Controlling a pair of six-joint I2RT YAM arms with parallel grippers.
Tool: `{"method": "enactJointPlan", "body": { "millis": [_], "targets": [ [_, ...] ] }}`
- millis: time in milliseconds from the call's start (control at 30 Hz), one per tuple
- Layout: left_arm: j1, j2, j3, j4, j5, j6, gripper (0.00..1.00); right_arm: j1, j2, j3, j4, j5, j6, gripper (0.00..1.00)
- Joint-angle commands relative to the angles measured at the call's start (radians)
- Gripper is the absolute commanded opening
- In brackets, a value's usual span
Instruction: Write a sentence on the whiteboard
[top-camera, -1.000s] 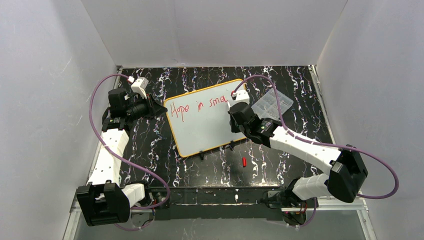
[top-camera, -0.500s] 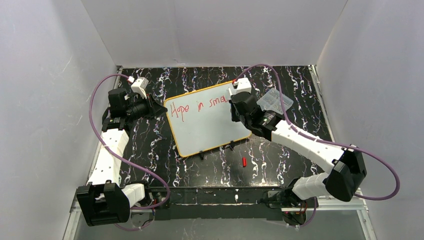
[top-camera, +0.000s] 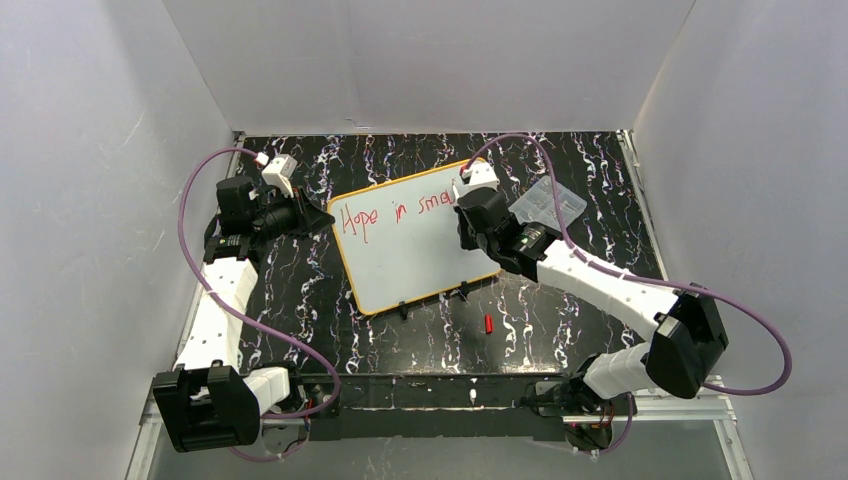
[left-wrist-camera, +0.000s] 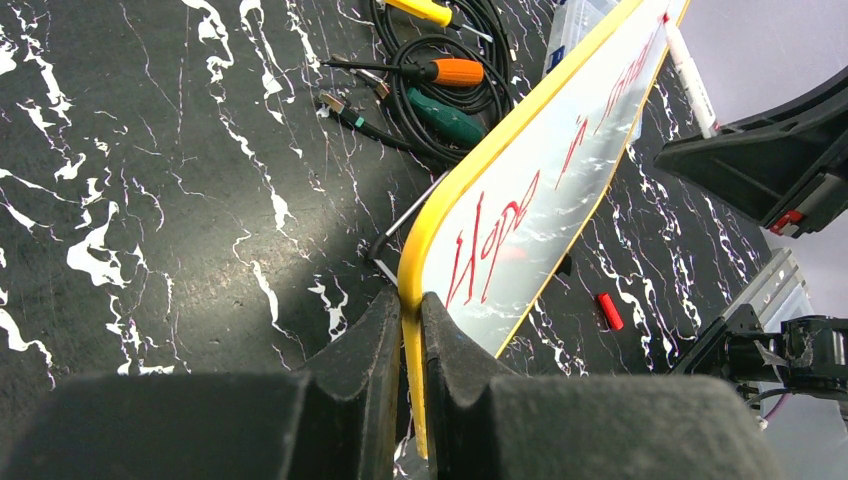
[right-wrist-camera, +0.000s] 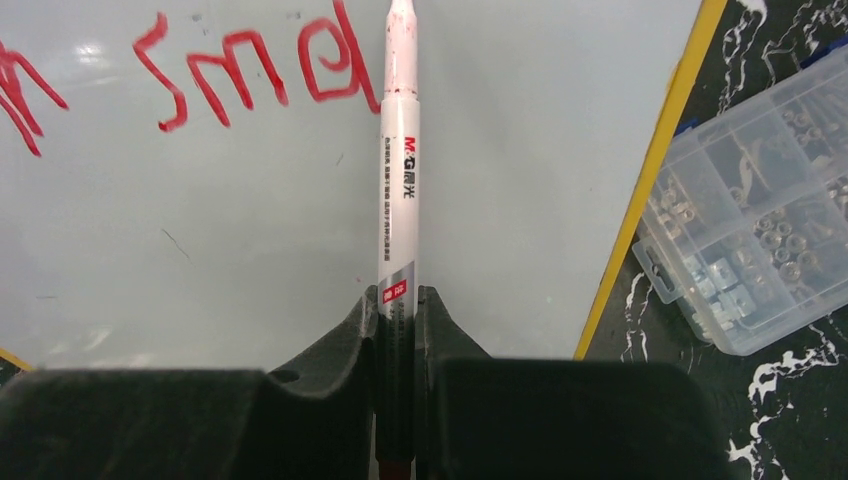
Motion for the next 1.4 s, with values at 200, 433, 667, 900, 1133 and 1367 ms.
{"method": "enactJointPlan", "body": {
  "millis": [200,433,667,900,1133,1367],
  "targets": [
    [-0.006,-0.034,-0.001,0.005,0.036,0.014,0.0,-0.001,-0.071,-0.126,-0.005,-0.074,0.106,0.01],
    [-0.006,-0.036,-0.001,0.005,0.036,0.014,0.0,0.003,-0.089,-0.125,-0.023,-0.036,0.111,0.01],
    [-0.006,-0.034,-0.001,0.005,0.033,0.016,0.0,0.001,-0.094,-0.007,-0.052,0.063,0.026,0.01],
    [-0.006,-0.031,-0.001,0.005,0.033,0.016,0.0,-0.023,-0.064,0.063,-0.038,0.072,-0.036,0.01],
    [-0.005,-0.027,0.001,0.005,0.034,0.017,0.0,-0.041,-0.027,0.076,-0.028,0.031,-0.052,0.01],
    [-0.006,-0.027,0.002,0.005,0.036,0.017,0.0,-0.049,-0.014,0.07,-0.036,0.016,-0.052,0.01]
  ]
}}
